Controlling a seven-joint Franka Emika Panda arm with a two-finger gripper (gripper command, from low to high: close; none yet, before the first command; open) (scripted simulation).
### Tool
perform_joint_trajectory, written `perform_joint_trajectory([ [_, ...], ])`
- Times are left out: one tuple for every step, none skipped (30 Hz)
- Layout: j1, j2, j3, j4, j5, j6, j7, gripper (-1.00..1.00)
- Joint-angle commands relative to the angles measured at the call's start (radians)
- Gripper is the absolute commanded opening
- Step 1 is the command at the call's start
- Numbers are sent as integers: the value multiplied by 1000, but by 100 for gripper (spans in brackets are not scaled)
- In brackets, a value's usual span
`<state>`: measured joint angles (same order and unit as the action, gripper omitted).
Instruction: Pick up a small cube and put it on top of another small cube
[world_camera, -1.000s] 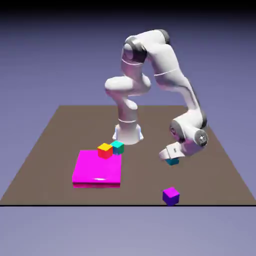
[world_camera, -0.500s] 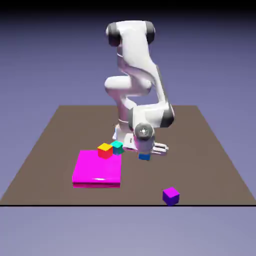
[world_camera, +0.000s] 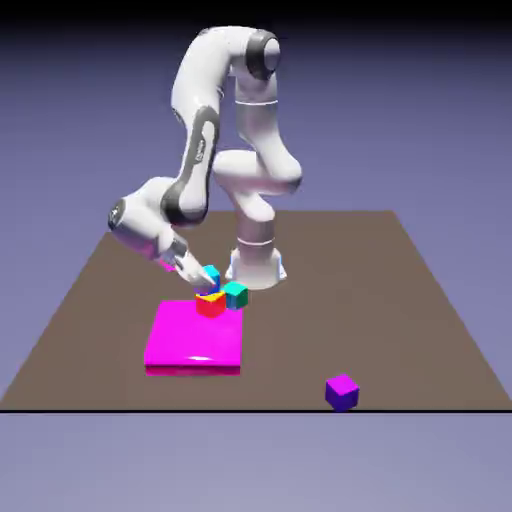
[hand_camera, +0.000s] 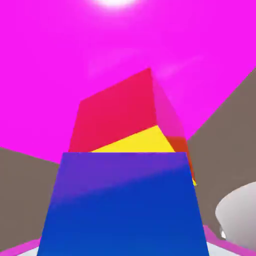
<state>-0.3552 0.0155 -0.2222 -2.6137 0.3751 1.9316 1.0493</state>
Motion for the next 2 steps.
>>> perform_joint_trajectory([
  [-9, 0, 0, 0, 0, 0, 0, 100],
  [-15, -16, -7, 29, -16, -43, 11, 100],
])
